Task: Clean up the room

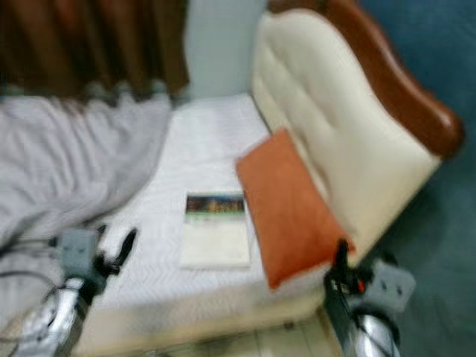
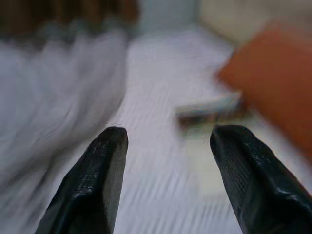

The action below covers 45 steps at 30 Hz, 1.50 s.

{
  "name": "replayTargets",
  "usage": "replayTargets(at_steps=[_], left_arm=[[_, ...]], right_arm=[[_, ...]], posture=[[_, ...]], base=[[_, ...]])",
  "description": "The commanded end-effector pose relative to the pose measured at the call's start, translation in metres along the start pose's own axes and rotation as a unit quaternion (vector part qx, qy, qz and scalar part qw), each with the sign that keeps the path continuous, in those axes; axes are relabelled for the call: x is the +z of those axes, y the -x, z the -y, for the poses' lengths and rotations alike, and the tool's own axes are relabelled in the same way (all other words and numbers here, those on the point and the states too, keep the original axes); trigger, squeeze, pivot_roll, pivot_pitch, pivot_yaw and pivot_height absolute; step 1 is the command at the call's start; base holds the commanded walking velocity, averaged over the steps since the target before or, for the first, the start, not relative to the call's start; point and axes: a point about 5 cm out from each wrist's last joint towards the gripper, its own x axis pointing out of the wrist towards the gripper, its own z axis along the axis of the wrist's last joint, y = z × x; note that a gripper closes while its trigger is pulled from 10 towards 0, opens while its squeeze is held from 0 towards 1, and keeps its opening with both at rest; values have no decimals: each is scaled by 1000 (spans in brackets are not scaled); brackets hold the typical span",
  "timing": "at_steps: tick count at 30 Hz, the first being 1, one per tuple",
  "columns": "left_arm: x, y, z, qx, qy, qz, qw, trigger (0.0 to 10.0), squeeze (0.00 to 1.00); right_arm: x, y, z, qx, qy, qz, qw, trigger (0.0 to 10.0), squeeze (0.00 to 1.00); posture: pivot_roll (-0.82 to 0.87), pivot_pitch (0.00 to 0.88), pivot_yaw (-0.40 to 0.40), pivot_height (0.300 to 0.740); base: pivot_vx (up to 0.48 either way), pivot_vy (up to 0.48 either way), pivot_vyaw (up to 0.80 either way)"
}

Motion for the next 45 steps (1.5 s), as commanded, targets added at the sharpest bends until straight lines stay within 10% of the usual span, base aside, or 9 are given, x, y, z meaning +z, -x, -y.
replayTargets(at_steps=[1,2,7,19,26,30,31,45], left_arm=[[9,-6,-3,15,-5,22,1000,10000,0],[7,-12,0,16,-8,18,1000,10000,0],[2,-30,14,-8,-12,8,1000,10000,0],[-7,-40,13,-34,-7,-7,999,10000,0],[-5,-44,9,-7,12,15,1000,10000,404],[-1,-47,12,-12,30,24,999,10000,255],[-1,-48,13,-14,28,25,999,10000,0],[0,-62,9,-30,-31,11,999,10000,0]], right_arm=[[0,5,-2,14,-17,-5,1000,10000,1000],[-5,5,-8,35,-25,-15,999,10000,0],[-11,-9,-36,91,-40,-41,994,10000,0],[-10,-18,-47,105,-36,-43,993,10000,0],[-6,-22,-48,108,-37,-31,993,10000,0],[-6,-25,-49,111,-37,-32,993,10000,0],[-6,-26,-50,112,-36,-33,993,10000,0],[-12,-30,-60,131,-13,-47,990,10000,0]], posture=[[-21,0,-40,740],[-28,0,-34,740],[-33,0,-17,740],[-36,0,-13,740],[-38,0,-20,740],[-34,0,-25,740],[-30,0,-26,740],[-39,0,-7,740]], base=[[0,0,0],[0,0,0],[0,0,0],[0,416,260],[0,451,0],[0,452,0],[0,458,0],[0,196,-88]])
